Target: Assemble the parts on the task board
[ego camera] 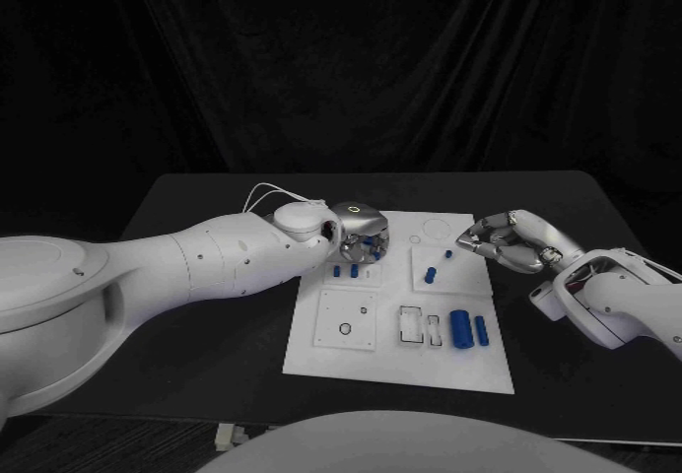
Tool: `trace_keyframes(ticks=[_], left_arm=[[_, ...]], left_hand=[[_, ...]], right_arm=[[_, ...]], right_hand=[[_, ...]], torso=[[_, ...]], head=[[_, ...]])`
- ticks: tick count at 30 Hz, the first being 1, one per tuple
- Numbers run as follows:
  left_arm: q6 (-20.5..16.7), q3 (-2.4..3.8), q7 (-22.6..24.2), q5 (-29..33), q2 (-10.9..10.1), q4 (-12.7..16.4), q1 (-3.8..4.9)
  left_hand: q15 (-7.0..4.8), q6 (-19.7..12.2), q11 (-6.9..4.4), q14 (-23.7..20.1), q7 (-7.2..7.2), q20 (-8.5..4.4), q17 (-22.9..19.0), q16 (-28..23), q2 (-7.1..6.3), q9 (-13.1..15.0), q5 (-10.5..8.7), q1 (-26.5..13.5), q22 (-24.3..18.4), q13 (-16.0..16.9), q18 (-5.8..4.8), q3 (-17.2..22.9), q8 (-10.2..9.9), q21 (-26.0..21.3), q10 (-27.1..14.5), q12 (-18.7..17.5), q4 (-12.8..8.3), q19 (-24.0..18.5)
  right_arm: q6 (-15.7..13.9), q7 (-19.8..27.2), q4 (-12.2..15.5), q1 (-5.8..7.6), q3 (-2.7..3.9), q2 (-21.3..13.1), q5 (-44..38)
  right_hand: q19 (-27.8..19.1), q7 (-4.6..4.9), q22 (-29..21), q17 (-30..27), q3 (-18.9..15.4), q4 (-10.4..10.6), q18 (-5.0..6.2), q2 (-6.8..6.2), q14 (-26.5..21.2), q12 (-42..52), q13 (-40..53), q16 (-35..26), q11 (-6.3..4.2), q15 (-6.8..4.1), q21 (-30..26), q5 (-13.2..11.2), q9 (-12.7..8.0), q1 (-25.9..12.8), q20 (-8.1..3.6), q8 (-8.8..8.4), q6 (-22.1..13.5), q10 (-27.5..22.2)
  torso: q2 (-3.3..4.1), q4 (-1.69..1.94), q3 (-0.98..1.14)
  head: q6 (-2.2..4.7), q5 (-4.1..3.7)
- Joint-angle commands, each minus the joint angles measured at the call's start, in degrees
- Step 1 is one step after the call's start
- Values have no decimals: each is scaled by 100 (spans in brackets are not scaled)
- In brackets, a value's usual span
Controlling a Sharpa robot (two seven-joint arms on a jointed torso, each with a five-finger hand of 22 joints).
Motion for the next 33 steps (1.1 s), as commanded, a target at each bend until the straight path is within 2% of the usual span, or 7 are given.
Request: trace_keyframes(ticks=[1, 9, 10, 15, 19, 22, 33], left_arm=[[-396, 6, 289, 2, -40, 68, -11], [-757, 8, 286, 2, -424, 535, 27], [-774, 9, 266, 3, -494, 615, 55], [-747, 9, 171, 3, -794, 940, 236], [-506, 9, 84, 3, -1007, 1159, 412], [-348, 8, 57, 3, -1115, 1243, 488], [-28, 6, 15, 3, -1196, 1206, 541]], left_hand=[[-4, 54, 2, 58, 8, -48, 17, 45, 59, 32, 49, 11, 1158, 13, -40, 11, 46, 13, 84, 43, -60, 160], [39, 47, 11, 104, 35, -27, 57, 78, 2, 14, 27, -35, 1157, 2, -43, 39, 3, 8, 184, 3, -117, 165], [47, 58, 17, 106, 40, -19, 40, 67, -5, 9, -55, -35, 1155, -12, -41, 81, -6, -1, 200, -30, -137, 164], [57, 90, 30, 103, 51, -6, 3, 44, -24, 6, -121, -82, 1148, -33, -36, 118, -10, -26, 220, -81, -137, 157], [30, 75, 32, 86, 40, -16, -29, 20, -36, -7, -269, -146, 1143, -72, -29, 157, -42, -48, 208, -171, -123, 148], [21, 91, 24, 83, 32, -21, -44, 11, -41, -7, -318, -167, 1140, -82, -27, 170, -43, -62, 239, -192, -123, 143], [0, 61, 24, 63, 20, -37, -105, -29, -65, -21, -398, -216, 1126, -122, -16, 200, -79, -116, 233, -277, -109, 123]], right_arm=[[72, -114, -1, -12, 2, 2, 16], [115, -135, -17, -12, 2, 10, 16], [121, -138, -21, -12, 2, 11, 16], [154, -145, -36, -13, 2, 25, 16], [189, -152, -55, -14, 2, 53, 16], [208, -156, -64, -14, 2, 72, 16], [236, -172, -76, -16, 2, 88, 16]], right_hand=[[375, 5, 1337, 1510, -12, -8, -7, 43, 595, 15, 1509, 15, -3, -16, -17, 12, -9, 0, -6, -19, 33, 607], [370, 5, 1334, 1510, -9, -12, -5, 43, 595, 15, 1509, 15, -4, -16, -27, 17, -10, 12, -6, -22, 32, 607], [370, 5, 1334, 1510, -9, -12, -5, 43, 595, 15, 1509, 15, -4, -16, -27, 17, -10, 12, -6, -22, 32, 607], [365, 6, 1330, 1510, -7, -16, -2, 42, 595, 15, 1509, 15, -3, -16, -36, 20, -11, 21, -6, -25, 31, 607], [362, 6, 1328, 1510, -5, -18, 0, 42, 595, 15, 1509, 15, -3, -16, -43, 21, -12, 31, -6, -27, 30, 607], [357, 6, 1324, 1510, -2, -21, 2, 42, 595, 15, 1509, 15, -3, -15, -52, 24, -13, 44, -6, -28, 31, 607], [361, 6, 1327, 1510, -1, -24, 0, 39, 595, 15, 1509, 15, -3, -15, -44, 24, -13, 53, -6, -29, 33, 607]], torso=[[1, -2, -1], [-2, 2, 0], [-3, 1, 0], [-6, 1, 0], [-11, 7, 0], [-16, 8, 2], [-6, 0, 1]], head=[[0, 9], [0, 29], [0, 32], [0, 54], [0, 78], [0, 92], [0, 89]])
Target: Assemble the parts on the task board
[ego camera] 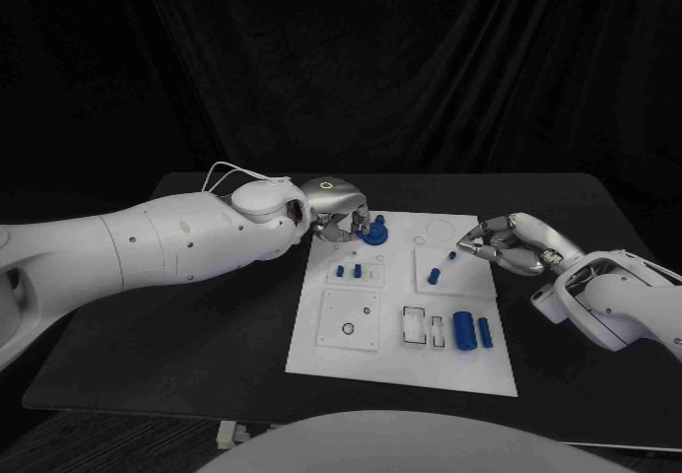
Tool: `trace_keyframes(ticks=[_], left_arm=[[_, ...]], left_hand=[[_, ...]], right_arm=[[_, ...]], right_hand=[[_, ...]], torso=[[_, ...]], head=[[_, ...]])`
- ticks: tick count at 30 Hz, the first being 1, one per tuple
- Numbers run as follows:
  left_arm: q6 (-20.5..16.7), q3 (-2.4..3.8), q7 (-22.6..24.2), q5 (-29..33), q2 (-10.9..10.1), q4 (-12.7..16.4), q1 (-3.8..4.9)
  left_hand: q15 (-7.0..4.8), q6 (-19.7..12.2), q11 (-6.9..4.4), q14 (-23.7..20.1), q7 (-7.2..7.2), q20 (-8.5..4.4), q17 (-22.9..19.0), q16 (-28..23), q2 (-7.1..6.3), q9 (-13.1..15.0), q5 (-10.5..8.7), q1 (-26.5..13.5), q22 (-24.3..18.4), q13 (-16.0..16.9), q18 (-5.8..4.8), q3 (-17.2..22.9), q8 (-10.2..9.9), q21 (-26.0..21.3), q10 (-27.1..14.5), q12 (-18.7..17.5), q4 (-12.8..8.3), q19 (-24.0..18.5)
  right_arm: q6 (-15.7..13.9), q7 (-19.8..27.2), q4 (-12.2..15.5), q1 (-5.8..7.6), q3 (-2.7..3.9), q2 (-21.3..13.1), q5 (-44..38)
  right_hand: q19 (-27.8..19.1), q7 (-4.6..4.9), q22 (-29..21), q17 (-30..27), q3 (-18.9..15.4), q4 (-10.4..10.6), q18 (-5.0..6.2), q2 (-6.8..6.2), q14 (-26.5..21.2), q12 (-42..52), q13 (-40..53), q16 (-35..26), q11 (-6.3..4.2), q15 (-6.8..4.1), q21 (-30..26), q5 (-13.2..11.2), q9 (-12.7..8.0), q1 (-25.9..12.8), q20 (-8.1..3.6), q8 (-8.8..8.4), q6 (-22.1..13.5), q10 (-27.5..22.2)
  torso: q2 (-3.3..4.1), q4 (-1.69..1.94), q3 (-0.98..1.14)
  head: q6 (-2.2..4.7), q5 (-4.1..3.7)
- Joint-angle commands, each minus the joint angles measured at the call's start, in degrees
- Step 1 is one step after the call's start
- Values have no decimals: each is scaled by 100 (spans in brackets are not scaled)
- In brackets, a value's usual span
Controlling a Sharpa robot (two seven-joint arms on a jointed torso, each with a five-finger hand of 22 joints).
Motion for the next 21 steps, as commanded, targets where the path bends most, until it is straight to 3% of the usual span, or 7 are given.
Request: trace_keyframes(ticks=[1, 7, 21], left_arm=[[262, 5, -28, 6, 2, -10, 19], [357, 4, -47, 6, 12, -62, -1], [363, 3, -58, 6, 119, -287, -177]], left_hand=[[-42, 14, -6, -20, -28, -39, -21, -31, -3, 0, -38, -68, 1125, -12, -16, 27, -30, -37, 18, -37, 1, 122], [-45, 2, -11, -31, -35, -43, -53, -52, -4, -6, -68, -81, 1120, -25, -12, 41, -43, -58, 20, -65, 5, 114], [-51, -43, -19, -50, -45, -49, -91, -79, -10, -20, -86, -76, 1115, -39, -9, 69, -78, -80, 44, -96, -7, 104]], right_arm=[[70, -98, -1, -16, 2, 3, 6], [74, -93, -17, -38, 2, 8, 6], [65, -86, -11, -71, 2, 3, 6]], right_hand=[[358, 6, 1326, 1510, 0, -27, 2, 13, 595, 15, 1509, 15, -3, -15, -26, 24, -9, 41, -6, -30, 34, 606], [359, 5, 1327, 1510, 1, -30, 1, 9, 595, 15, 1509, 15, -3, -15, -24, 25, -9, 53, -6, -31, 36, 606], [359, 6, 1327, 1510, 0, -32, 1, 3, 595, 15, 1509, 15, -3, -15, -24, 25, -9, 60, -6, -32, 37, 606]], torso=[[5, -4, 0], [14, -2, -4], [10, -4, -2]], head=[[0, -1], [0, -11], [0, -21]])
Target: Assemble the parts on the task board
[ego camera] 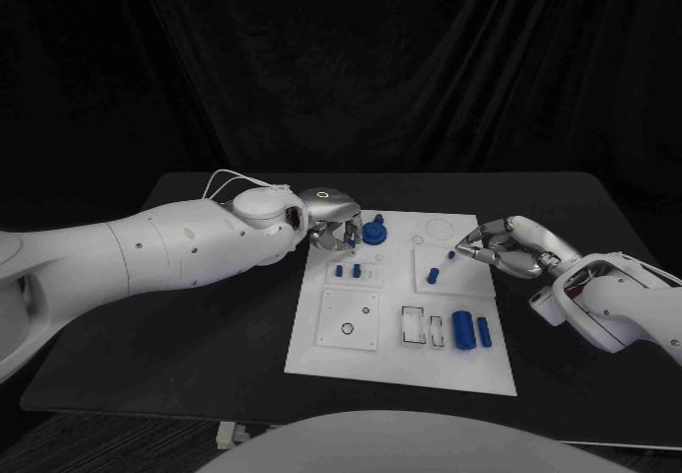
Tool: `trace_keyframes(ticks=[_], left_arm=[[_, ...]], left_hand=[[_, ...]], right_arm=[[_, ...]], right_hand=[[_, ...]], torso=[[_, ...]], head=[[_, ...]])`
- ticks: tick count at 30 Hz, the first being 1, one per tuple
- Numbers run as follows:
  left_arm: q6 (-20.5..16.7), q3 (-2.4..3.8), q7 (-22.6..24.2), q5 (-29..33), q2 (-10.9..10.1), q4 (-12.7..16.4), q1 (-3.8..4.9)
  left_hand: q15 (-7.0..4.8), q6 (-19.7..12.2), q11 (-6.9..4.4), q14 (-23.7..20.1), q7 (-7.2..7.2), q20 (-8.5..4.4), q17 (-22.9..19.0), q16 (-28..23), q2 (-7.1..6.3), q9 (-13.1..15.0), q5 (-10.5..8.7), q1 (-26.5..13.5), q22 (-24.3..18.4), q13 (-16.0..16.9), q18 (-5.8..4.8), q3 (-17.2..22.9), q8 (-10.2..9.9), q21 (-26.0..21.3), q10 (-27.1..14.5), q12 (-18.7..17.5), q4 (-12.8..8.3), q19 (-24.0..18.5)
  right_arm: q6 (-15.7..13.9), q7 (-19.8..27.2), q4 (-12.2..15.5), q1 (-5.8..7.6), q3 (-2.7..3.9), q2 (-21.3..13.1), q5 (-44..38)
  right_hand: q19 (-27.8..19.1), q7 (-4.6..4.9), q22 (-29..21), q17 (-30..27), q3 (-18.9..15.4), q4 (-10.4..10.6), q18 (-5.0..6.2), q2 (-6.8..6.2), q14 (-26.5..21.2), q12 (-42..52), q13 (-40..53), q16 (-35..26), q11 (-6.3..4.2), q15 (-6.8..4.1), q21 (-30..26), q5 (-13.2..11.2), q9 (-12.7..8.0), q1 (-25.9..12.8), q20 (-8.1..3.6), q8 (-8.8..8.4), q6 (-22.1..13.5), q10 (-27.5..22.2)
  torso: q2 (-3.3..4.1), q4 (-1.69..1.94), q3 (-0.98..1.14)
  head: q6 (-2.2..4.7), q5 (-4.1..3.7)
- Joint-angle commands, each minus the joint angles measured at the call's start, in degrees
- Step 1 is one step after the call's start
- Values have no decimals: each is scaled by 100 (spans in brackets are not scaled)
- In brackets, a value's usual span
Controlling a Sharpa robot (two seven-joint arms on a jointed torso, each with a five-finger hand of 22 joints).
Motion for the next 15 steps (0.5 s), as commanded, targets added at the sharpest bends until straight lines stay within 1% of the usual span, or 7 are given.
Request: trace_keyframes(ticks=[1, 10, 15], left_arm=[[49, 7, 7, 7, 33, -45, -19], [95, 7, -13, 7, 91, -113, -48], [150, 7, -24, 7, 122, -136, -63]], left_hand=[[-12, -19, -4, -12, -21, -50, -20, -35, 11, 2, -23, -54, 1114, 2, -8, 39, -33, -35, 18, -32, -8, 101], [-11, -52, 3, -28, -17, -52, -55, -60, 1, -9, -25, -65, 1107, -12, -3, 52, -58, -62, 12, -63, -8, 91], [-10, -67, 6, -35, -16, -52, -71, -72, -3, -14, -28, -72, 1106, -18, -3, 58, -69, -68, 9, -77, -7, 88]], right_arm=[[28, -76, 10, -16, 3, -8, 5], [29, -76, 13, -18, 3, -7, 5], [29, -78, 15, -18, 3, -11, 5]], right_hand=[[359, 6, 1323, 1510, 0, -32, 1, 3, 595, 15, 1509, 15, -3, -15, -24, 25, -5, 60, -6, -32, 37, 607], [359, 6, 1323, 1510, 0, -32, 1, 3, 595, 15, 1509, 15, -3, -15, -24, 25, -5, 60, -6, -32, 37, 607], [359, 6, 1323, 1510, 0, -32, 1, 3, 595, 15, 1509, 15, -3, -15, -24, 25, -5, 60, -6, -32, 37, 607]], torso=[[0, 2, 0], [2, 5, -4], [-1, 3, -1]], head=[[0, -5], [0, -19], [0, -23]])
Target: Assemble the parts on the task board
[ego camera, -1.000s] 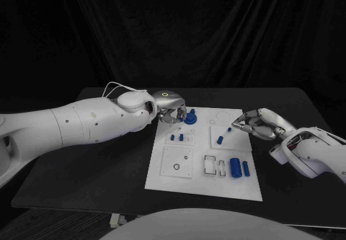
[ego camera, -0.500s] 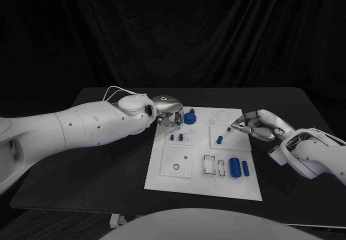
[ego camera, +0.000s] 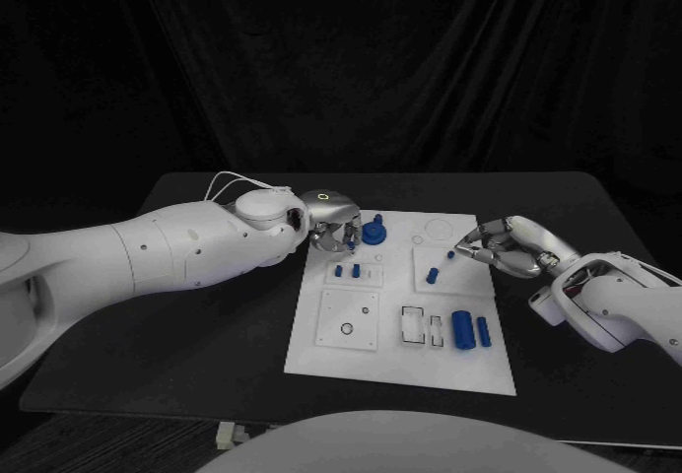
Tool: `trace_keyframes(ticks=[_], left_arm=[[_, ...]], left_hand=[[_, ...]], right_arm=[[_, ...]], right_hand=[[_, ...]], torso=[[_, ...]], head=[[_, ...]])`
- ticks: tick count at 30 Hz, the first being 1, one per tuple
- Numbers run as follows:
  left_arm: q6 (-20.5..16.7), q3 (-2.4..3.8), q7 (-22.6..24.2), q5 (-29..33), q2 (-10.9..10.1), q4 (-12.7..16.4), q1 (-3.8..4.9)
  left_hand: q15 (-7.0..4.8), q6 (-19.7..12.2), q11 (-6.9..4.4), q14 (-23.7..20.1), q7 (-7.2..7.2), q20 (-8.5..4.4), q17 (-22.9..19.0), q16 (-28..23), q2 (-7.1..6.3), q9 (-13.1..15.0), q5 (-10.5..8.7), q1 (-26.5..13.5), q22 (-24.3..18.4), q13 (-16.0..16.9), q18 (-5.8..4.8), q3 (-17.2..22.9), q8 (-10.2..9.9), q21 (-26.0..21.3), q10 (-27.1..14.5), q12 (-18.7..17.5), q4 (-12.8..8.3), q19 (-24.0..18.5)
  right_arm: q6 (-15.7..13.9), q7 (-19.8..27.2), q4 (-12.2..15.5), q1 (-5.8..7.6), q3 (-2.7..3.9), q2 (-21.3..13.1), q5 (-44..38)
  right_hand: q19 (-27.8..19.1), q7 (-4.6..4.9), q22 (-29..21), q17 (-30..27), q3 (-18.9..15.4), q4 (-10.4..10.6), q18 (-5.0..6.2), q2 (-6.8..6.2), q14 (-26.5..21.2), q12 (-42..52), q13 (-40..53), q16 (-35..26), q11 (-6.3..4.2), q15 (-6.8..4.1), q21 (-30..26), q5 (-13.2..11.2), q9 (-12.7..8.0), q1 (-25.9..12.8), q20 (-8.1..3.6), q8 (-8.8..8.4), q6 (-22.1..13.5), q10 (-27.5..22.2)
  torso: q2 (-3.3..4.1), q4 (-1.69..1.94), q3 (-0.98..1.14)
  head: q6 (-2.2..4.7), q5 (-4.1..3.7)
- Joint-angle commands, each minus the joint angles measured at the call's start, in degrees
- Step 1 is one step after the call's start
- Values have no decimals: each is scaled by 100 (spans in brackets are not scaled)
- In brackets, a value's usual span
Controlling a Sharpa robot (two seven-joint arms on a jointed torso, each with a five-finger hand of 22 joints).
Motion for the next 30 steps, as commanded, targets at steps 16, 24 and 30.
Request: trace_keyframes(ticks=[16, 24, 30], left_arm=[[204, 5, -38, 8, 65, -21, -42], [208, 5, -90, 8, 86, -62, -57], [200, 5, -120, 8, 119, -110, -80]], left_hand=[[-7, -72, 2, -55, 12, -30, -50, -48, -6, -13, -31, -85, 1097, -19, 2, 49, -50, -55, -5, -47, 4, 96], [-6, -83, 4, -63, 14, -29, -69, -61, -11, -17, -29, -82, 1096, -22, 3, 56, -58, -62, 1, -54, -2, 93], [-3, -105, 5, -70, 17, -28, -81, -70, -18, -24, -14, -79, 1094, -27, 5, 70, -74, -73, 18, -64, -13, 88]], right_arm=[[23, -77, 11, -16, 2, -10, 4], [22, -77, 23, -16, 2, -21, 4], [24, -81, 26, -16, 2, -25, 4]], right_hand=[[357, 6, 1323, 1510, 1, -33, 2, -6, 595, 15, 1509, 15, -3, -15, -26, 25, -7, 83, -6, -34, 42, 606], [353, 5, 1320, 1510, 2, -31, 4, -7, 595, 15, 1509, 15, -3, -15, -34, 26, -7, 96, -6, -35, 47, 606], [353, 5, 1320, 1510, 2, -31, 4, -7, 595, 15, 1509, 15, -3, -15, -34, 26, -7, 96, -6, -35, 47, 606]], torso=[[0, -2, 1], [-1, -1, 1], [-2, -2, 3]], head=[[0, 6], [0, -28], [0, -41]])
